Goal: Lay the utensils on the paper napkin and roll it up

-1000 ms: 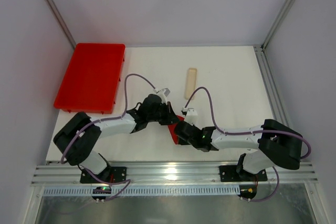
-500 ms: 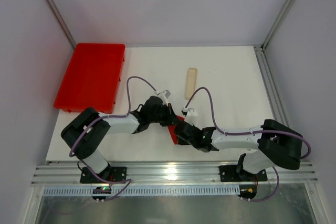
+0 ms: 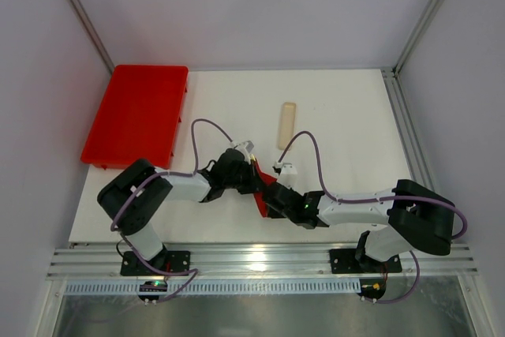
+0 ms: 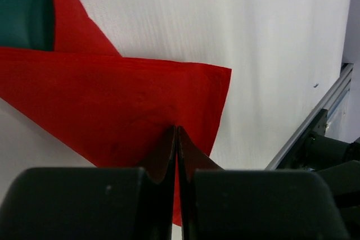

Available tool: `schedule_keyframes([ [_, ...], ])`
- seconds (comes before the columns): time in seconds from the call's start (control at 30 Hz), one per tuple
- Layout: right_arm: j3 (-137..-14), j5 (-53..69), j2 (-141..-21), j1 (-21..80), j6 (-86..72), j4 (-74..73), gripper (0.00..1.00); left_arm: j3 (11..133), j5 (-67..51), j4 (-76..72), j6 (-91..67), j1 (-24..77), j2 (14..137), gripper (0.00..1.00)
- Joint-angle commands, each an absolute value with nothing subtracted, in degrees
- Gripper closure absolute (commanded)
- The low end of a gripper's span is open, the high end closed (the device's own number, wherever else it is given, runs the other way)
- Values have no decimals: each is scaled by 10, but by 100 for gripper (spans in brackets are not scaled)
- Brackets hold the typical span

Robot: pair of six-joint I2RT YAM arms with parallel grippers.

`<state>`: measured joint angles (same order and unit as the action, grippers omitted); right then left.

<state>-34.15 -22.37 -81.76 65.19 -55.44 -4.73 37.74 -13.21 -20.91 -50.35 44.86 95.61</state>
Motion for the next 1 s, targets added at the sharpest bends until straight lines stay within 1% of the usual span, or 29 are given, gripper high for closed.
schedule_keyframes([
  [0.0,-332,-220,-819,657,-548,-73,96,380,-113,-234,-493,445,976,100],
  [0.13,-344,-223,-819,657,-545,-95,96,385,-98,-200,-489,442,988,100],
  [0.23,-355,-233,-815,657,-541,-120,89,385,-86,-172,-488,439,991,100],
  [0.27,-358,-237,-813,657,-540,-129,89,384,-83,-164,-487,439,991,100],
  [0.47,-381,-264,-771,658,-513,-184,80,375,-86,-154,-483,438,1001,100],
  [0.63,-399,-278,-729,650,-456,-203,74,374,-96,-156,-479,438,1012,100],
  [0.7,-404,-247,-722,643,-429,-193,74,373,-100,-154,-476,438,1014,100],
  [0.73,-401,-222,-714,629,-391,-159,75,373,-105,-154,-473,438,1014,100],
  [0.77,-390,-161,-708,621,-375,-143,75,373,-107,-154,-471,438,1016,100],
  [0.83,-379,-99,-701,595,-357,-97,80,371,-112,-156,-468,438,1019,100],
  [0.87,-361,-65,-690,567,-343,-78,85,372,-114,-155,-467,438,1018,100],
  [0.9,-351,32,-687,551,-337,-52,85,371,-115,-155,-465,438,1018,100],
  [0.93,-341,77,-686,534,-333,-12,89,370,-115,-154,-463,438,1018,100],
  [0.97,-331,110,-692,500,-332,-4,92,370,-117,-153,-461,439,1017,100],
])
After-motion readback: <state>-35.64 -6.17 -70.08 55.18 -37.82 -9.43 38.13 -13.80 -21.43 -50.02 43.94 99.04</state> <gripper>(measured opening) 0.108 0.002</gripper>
